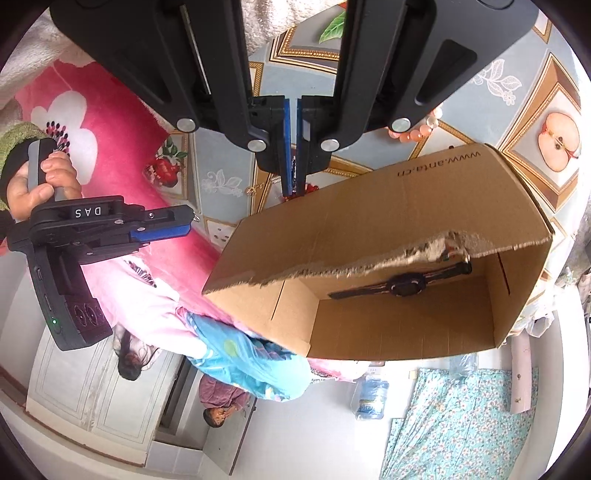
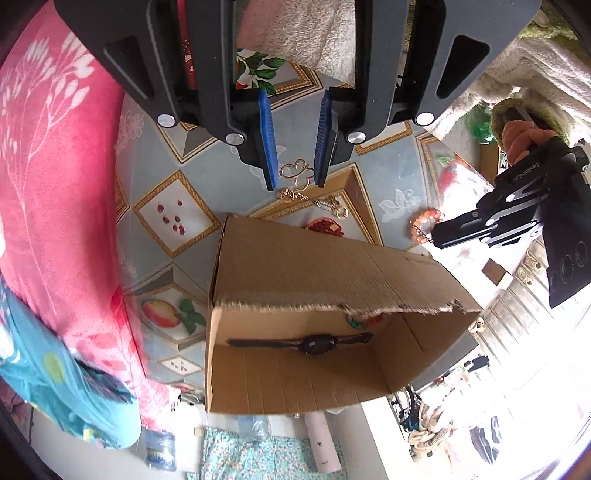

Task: Organize jewelry
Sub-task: 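Carry both gold pieces over the box and open both grippers to drop them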

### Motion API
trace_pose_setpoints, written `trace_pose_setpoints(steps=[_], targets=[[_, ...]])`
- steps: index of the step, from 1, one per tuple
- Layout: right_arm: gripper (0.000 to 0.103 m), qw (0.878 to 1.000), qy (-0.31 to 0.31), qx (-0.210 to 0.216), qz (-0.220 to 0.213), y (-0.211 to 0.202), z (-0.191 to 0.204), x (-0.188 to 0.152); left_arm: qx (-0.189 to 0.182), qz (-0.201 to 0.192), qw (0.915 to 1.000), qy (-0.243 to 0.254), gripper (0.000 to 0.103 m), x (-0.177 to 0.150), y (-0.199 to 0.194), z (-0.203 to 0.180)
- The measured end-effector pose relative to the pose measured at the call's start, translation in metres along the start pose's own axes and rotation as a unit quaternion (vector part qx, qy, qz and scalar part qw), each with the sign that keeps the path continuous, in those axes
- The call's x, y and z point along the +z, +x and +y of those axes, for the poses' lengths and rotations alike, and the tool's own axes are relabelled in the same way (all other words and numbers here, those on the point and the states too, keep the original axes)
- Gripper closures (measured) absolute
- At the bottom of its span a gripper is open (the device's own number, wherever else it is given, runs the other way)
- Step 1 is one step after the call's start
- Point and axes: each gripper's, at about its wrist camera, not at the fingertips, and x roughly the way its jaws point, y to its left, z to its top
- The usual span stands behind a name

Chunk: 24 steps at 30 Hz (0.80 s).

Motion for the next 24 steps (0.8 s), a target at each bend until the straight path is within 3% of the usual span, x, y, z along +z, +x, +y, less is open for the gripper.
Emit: trace_pose_setpoints(steps=[6,9,12,15,20,24], targets=[[0.083,0.996,-0.042,0.019,-0.073,-0.045,0.019,0.038,-0.026,-0.041,0.9988,0.004,0.102,0.051,-0.024,0.004],[0.083,0.994,-0.061,0.033,-0.089,-0.048,0.021,0.066,-0.009,-0.024,0.9997,0.000,0.102,0.083,-0.014,0.012],[0.083,0.994,-0.069,0.040,-0.076,-0.031,0.016,0.096,-0.001,0.025,0.9994,-0.025,0.102,0.111,0.012,0.031],[0.083,0.996,-0.063,0.054,-0.031,0.001,0.007,0.125,-0.007,0.092,0.9936,-0.066,0.102,0.132,0.049,0.057],[0.083,0.995,-0.055,0.065,0.044,0.054,-0.003,0.157,-0.019,0.198,0.9687,-0.148,0.102,0.140,0.110,0.097],[0.083,0.993,-0.065,0.053,0.081,0.083,-0.003,0.174,-0.005,0.244,0.9532,-0.178,0.102,0.134,0.142,0.113]])
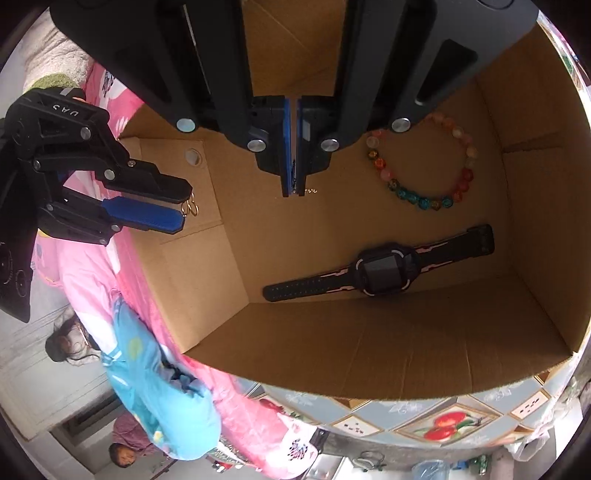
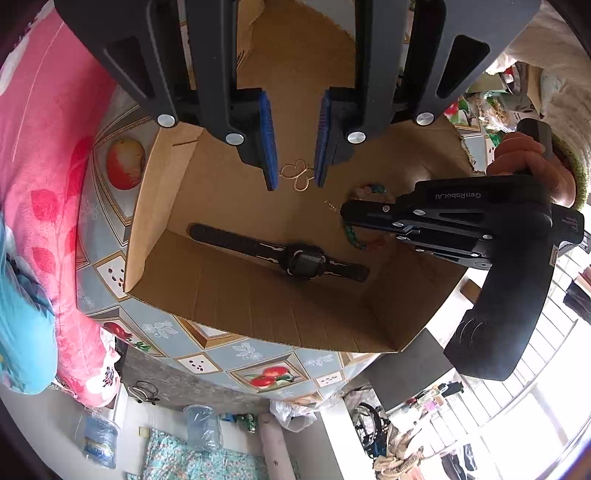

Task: Organize jewelry
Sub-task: 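Carry both gold pieces over the box and open both grippers to drop them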

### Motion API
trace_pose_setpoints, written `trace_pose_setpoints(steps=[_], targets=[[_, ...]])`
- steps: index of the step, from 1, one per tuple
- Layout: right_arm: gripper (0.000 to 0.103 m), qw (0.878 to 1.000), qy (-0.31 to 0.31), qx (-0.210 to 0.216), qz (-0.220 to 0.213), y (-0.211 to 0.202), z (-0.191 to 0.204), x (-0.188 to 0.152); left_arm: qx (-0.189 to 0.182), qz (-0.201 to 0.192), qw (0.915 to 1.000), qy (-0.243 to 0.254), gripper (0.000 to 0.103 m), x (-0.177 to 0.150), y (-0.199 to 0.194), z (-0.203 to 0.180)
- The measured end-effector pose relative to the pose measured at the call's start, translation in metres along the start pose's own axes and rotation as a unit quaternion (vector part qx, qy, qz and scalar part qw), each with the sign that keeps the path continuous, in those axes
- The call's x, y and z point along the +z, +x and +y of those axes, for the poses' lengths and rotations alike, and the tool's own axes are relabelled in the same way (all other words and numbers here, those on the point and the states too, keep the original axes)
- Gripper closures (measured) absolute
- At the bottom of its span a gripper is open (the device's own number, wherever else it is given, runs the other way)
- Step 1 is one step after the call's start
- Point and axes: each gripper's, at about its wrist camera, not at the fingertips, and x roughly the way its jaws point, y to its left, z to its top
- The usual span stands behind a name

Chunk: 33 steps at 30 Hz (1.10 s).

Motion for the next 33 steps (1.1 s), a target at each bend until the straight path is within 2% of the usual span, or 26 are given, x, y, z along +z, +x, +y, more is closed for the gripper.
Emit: trace_pose_setpoints(steps=[6,12,17,25,28,33], targets=[[0.083,0.999,-0.004,-0.012,0.040,0.032,-0.008,0.018,0.006,0.032,0.9985,-0.045,0.102,0.015,0.022,0.013],[0.083,0.998,0.002,-0.011,0.061,0.048,-0.010,0.024,0.007,0.037,0.9975,-0.061,0.092,0.017,0.029,0.019],[0.083,0.997,0.008,-0.003,0.072,0.053,-0.010,0.027,0.008,0.011,0.9982,-0.058,0.092,0.011,0.011,0.017],[0.081,0.995,0.012,-0.029,0.097,0.069,-0.008,0.034,0.024,-0.039,0.9986,-0.025,0.089,-0.005,-0.028,0.011],[0.076,0.996,0.016,-0.029,0.088,0.066,-0.006,0.033,0.028,-0.051,0.9982,-0.010,0.088,-0.013,-0.038,0.008],[0.076,0.997,0.010,-0.027,0.066,0.048,0.005,0.030,0.029,-0.075,0.9967,0.011,0.088,-0.026,-0.055,-0.005]])
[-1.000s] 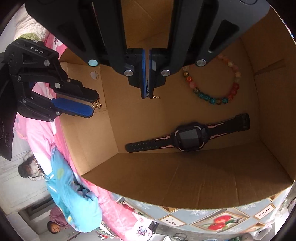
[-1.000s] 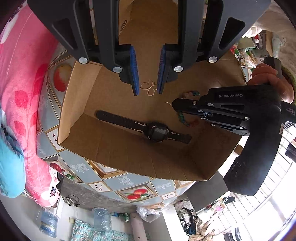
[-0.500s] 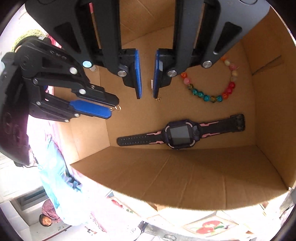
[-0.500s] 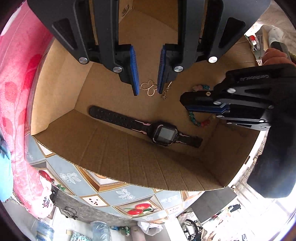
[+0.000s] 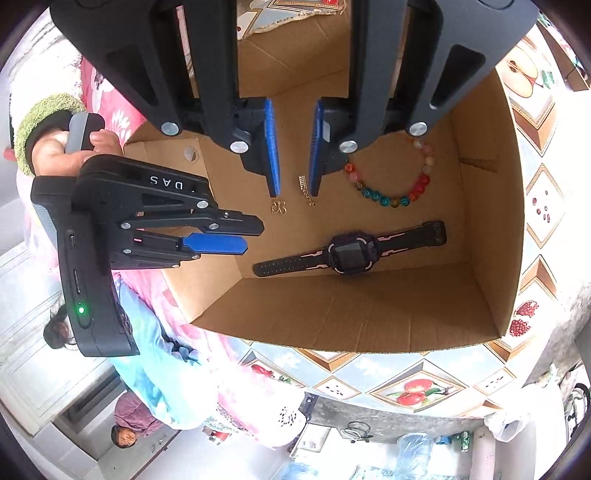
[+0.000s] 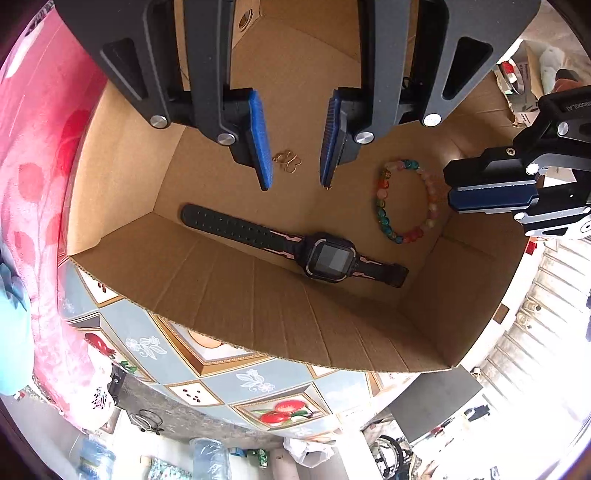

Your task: Organize jewelry

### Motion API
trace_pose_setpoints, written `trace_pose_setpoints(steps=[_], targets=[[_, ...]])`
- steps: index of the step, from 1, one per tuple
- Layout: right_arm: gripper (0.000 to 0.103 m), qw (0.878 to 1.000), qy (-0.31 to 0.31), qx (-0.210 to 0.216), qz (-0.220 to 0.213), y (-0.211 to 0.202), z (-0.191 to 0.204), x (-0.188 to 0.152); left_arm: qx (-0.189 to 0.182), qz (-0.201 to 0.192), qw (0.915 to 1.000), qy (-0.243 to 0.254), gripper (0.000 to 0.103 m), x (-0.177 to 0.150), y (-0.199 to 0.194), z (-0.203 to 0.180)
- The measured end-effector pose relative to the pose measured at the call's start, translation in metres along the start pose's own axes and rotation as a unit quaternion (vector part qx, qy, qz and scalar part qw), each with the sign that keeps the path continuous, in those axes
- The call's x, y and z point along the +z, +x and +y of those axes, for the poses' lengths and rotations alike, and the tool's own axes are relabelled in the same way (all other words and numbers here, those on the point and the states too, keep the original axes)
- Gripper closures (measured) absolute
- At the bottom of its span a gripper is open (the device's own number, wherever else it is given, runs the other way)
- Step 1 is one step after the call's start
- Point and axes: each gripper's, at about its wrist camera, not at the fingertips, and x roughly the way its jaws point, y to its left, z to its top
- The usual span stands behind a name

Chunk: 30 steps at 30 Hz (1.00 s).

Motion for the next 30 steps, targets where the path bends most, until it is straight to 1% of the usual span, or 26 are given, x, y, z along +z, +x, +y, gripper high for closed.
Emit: trace_pose_setpoints(steps=[2,4,6,8,10,13,16,20,25,27,30], targets=[[0.076,1.000,-0.008,0.003,-0.001,-0.006,0.006,-0.003,-0.003,-0.015,0.9999,0.006,0.088,-0.005,-0.015,0.000],[0.076,1.000,-0.014,0.009,0.007,-0.007,0.014,-0.006,-0.005,-0.033,0.9994,0.011,0.087,-0.013,-0.029,0.000],[0.076,0.999,-0.023,0.015,0.023,-0.004,0.021,-0.008,-0.007,-0.053,0.9984,0.016,0.087,-0.023,-0.044,0.000],[0.077,0.998,-0.030,0.019,0.044,0.002,0.027,-0.009,-0.004,-0.070,0.9973,0.022,0.083,-0.033,-0.056,0.002],[0.082,0.997,-0.037,0.016,0.064,0.011,0.031,-0.008,-0.002,-0.083,0.9962,0.028,0.083,-0.043,-0.065,0.003],[0.087,0.995,-0.033,0.019,0.094,0.025,0.033,-0.006,0.000,-0.095,0.9951,0.030,0.083,-0.059,-0.077,0.009],[0.091,0.992,-0.033,0.011,0.118,0.039,0.033,-0.001,0.001,-0.105,0.9940,0.030,0.083,-0.072,-0.084,0.017],[0.092,0.989,-0.025,0.007,0.146,0.055,0.030,0.006,0.002,-0.109,0.9936,0.031,0.082,-0.084,-0.086,0.026],[0.093,0.988,-0.021,0.011,0.155,0.066,0.031,0.016,-0.003,-0.116,0.9928,0.029,0.082,-0.088,-0.086,0.035],[0.093,0.988,-0.019,0.010,0.152,0.068,0.032,0.021,-0.002,-0.118,0.9926,0.028,0.082,-0.087,-0.085,0.037],[0.093,0.990,-0.014,0.018,0.140,0.067,0.032,0.031,-0.006,-0.119,0.9926,0.025,0.082,-0.089,-0.085,0.042]])
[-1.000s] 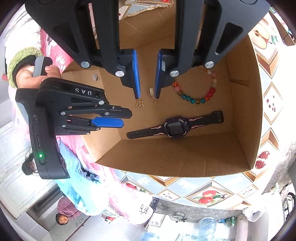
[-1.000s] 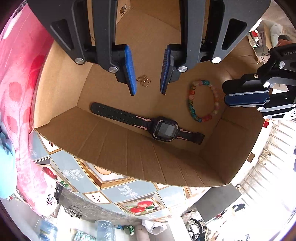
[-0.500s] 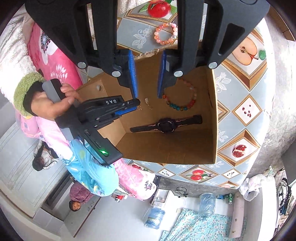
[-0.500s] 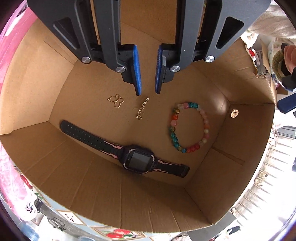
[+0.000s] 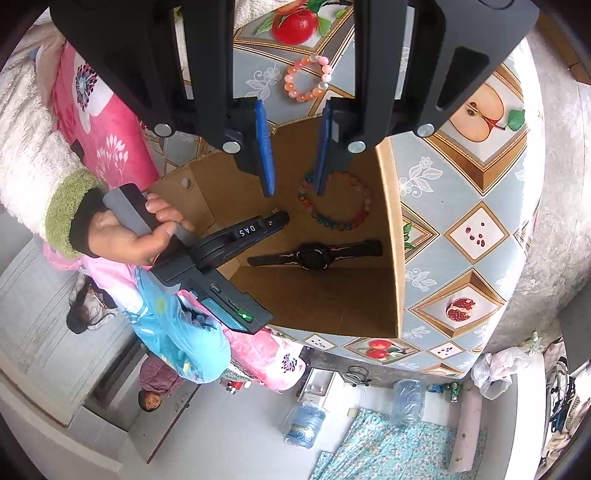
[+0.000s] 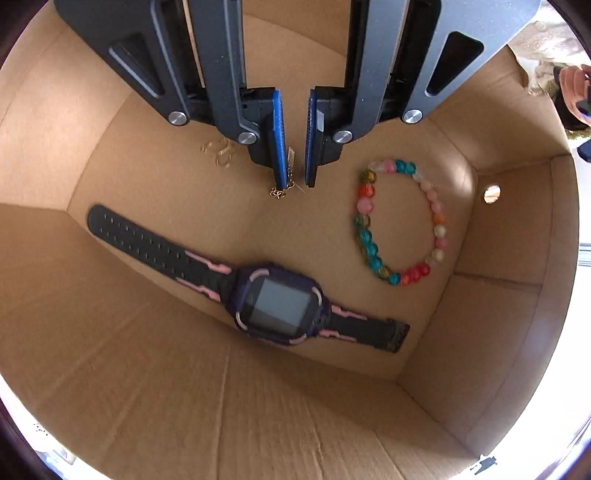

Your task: Organize jewelry

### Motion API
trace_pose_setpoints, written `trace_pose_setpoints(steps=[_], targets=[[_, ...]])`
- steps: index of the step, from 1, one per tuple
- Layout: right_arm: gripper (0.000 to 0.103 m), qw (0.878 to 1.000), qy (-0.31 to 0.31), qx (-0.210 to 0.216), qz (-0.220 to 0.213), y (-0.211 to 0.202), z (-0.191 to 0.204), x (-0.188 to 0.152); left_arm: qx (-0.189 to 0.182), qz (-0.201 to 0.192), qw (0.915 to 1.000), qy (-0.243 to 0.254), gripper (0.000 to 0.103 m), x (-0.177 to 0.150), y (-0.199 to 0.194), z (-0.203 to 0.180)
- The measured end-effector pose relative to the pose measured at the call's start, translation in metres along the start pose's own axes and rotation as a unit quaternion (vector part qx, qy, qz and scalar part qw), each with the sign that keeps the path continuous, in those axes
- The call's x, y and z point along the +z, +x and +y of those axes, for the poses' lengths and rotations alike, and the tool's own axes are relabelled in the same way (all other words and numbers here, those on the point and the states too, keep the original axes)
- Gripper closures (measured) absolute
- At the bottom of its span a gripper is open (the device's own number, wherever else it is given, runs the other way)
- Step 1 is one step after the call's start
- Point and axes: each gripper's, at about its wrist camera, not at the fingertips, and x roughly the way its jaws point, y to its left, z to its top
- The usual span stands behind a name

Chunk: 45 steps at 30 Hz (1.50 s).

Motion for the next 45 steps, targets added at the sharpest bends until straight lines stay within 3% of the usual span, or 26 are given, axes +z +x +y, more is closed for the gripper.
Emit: trace_pose_setpoints(steps=[6,9,15,18,26,31,39,43,45], targets=[[0.093,0.998,0.019,0.044,-0.036,-0.016,-0.006,0.012,-0.006,-0.002,1.0000,-0.001,0.082,-0.003,0.003,0.003],[0.093,0.998,0.019,0.035,-0.051,-0.034,-0.013,0.008,-0.008,-0.004,1.0000,0.001,0.082,-0.003,0.003,0.004],[0.093,1.000,0.004,-0.008,-0.010,-0.031,-0.016,-0.003,-0.007,-0.016,0.9998,0.009,0.082,-0.004,0.001,0.006],[0.093,1.000,-0.010,-0.010,0.005,-0.020,-0.008,0.000,-0.009,-0.017,0.9998,0.006,0.082,-0.004,0.000,0.006],[0.094,1.000,-0.021,0.006,-0.014,-0.025,0.008,0.021,-0.011,-0.015,0.9998,0.004,0.082,-0.007,0.000,0.007],[0.094,1.000,-0.009,0.006,-0.018,-0.048,-0.015,0.013,-0.015,-0.021,0.9997,0.002,0.082,-0.008,-0.003,0.012],[0.094,0.998,0.002,-0.046,0.033,-0.048,-0.039,0.002,-0.011,-0.023,0.9997,0.002,0.081,-0.011,-0.005,0.015],[0.094,0.998,-0.002,-0.050,0.026,-0.052,-0.038,0.001,-0.008,-0.021,0.9997,0.001,0.081,-0.012,-0.005,0.014],[0.094,0.999,-0.002,-0.044,0.020,-0.054,-0.058,0.003,-0.006,-0.021,0.9998,0.002,0.081,-0.013,-0.006,0.012]])
